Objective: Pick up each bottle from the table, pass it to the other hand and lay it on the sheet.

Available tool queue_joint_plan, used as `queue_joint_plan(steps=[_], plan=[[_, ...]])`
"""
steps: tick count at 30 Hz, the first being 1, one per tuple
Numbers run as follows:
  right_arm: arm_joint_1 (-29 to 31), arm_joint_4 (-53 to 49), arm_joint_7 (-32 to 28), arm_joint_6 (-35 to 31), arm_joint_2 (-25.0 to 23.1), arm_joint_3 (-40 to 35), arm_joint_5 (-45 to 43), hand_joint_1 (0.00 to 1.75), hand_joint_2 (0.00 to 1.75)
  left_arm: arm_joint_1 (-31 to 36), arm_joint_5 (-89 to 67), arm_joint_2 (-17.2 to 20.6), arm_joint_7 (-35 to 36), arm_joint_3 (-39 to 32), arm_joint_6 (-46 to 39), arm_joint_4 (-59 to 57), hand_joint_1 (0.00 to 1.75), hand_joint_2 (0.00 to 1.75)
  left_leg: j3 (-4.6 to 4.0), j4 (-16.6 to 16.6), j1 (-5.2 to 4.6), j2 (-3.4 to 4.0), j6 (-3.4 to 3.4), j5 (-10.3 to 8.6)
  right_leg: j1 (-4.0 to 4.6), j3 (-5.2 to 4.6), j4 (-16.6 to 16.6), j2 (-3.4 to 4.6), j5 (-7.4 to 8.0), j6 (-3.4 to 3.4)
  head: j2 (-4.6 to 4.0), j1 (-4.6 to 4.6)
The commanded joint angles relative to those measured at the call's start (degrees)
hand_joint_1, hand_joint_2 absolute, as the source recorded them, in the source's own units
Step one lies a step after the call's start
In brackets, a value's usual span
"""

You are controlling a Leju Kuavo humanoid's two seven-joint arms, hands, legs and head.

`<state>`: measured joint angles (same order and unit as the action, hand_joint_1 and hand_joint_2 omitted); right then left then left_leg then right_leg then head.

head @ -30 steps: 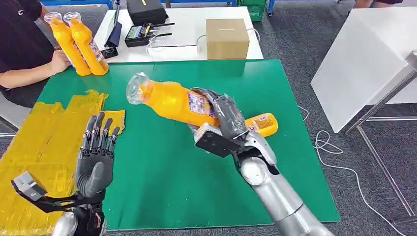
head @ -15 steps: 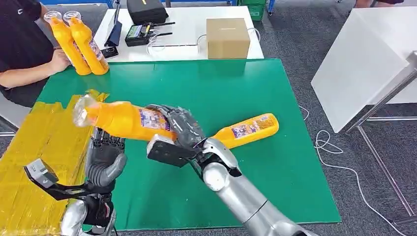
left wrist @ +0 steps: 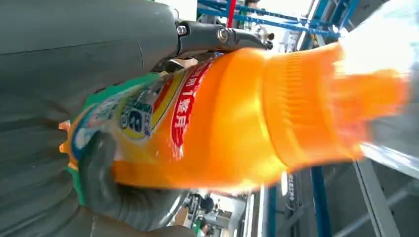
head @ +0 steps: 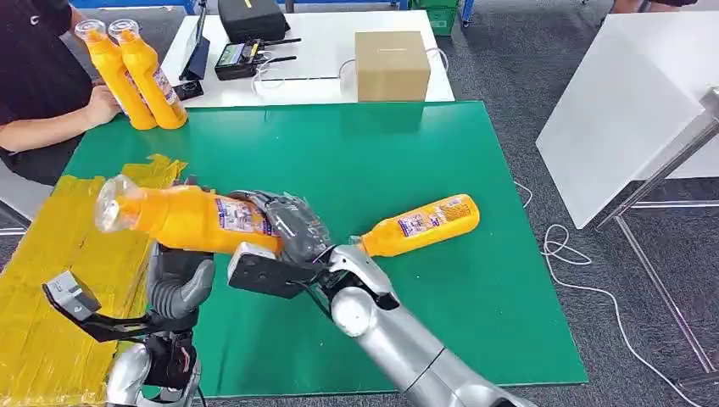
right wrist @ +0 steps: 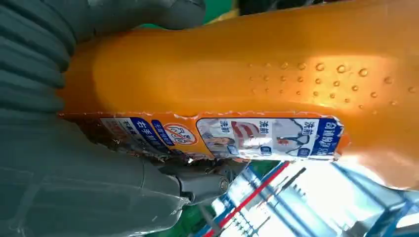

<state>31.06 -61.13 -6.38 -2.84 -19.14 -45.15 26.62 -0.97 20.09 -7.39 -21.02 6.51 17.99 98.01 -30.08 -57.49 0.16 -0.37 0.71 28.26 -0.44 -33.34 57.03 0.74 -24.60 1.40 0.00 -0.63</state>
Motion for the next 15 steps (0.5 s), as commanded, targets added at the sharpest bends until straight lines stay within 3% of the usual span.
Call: queue_joint_plan(steps=[1, 5, 9, 10, 11, 15], plan=[[-0.63, 3.71, 0.13, 1.48, -0.68, -15.27, 0.25, 1.75, 1.75, 0.01, 0.22, 0.40, -0.48, -2.82, -0.57, -2.21, 0.00, 1.75, 0.19, 0.13, 0.05, 0.15, -0.04, 0.02, 0.05, 0.14, -0.13, 0.07, 0.02, -0.03, 0.00, 0.02], [-1.40, 3.83, 0.49, 0.88, -0.86, -22.42, -1.34, 1.75, 1.75, 0.08, -0.19, 0.11, -0.81, -3.76, -1.06, -2.90, 0.00, 1.75, 0.15, 0.14, 0.06, 0.15, -0.03, 0.01, 0.06, 0.14, -0.13, 0.07, 0.03, -0.03, 0.00, 0.02], [-0.83, 5.19, 1.08, -0.01, -0.86, -25.10, -3.24, 1.75, 1.75, 0.12, -0.42, 0.02, -1.31, -4.17, -1.33, -2.76, 0.00, 1.75, 0.10, 0.14, 0.07, -0.01, -0.04, -0.03, 0.08, 0.12, -0.15, -0.09, 0.02, -0.03, 0.00, 0.00], [-0.73, 5.52, 1.04, -0.07, -0.86, -25.07, -3.35, 1.75, 1.75, 0.10, -0.39, -0.07, -1.41, -4.31, -1.41, -2.66, 0.07, 1.75, 0.06, 0.11, 0.04, 0.04, -0.03, -0.01, 0.05, 0.06, -0.10, -0.03, 0.01, -0.03, 0.00, 0.00], [-0.62, 5.89, 0.83, -0.22, -0.86, -24.81, -3.68, 1.75, 1.75, 0.06, -0.23, -0.31, -1.71, -4.46, -1.24, -2.42, 1.75, 1.75, 0.15, 0.14, 0.12, 0.04, -0.05, -0.01, 0.12, 0.18, -0.19, -0.07, 0.02, -0.05, 0.00, 0.00], [-0.52, 6.37, 0.71, -0.18, -0.86, -24.20, -3.80, 1.75, 1.75, -0.01, -0.25, -0.62, -2.16, -4.53, -1.22, -2.07, 1.75, 1.75, 0.08, 0.11, 0.09, -0.11, -0.06, -0.03, 0.10, 0.16, -0.16, -0.22, -0.01, -0.05, 0.00, 0.00]])
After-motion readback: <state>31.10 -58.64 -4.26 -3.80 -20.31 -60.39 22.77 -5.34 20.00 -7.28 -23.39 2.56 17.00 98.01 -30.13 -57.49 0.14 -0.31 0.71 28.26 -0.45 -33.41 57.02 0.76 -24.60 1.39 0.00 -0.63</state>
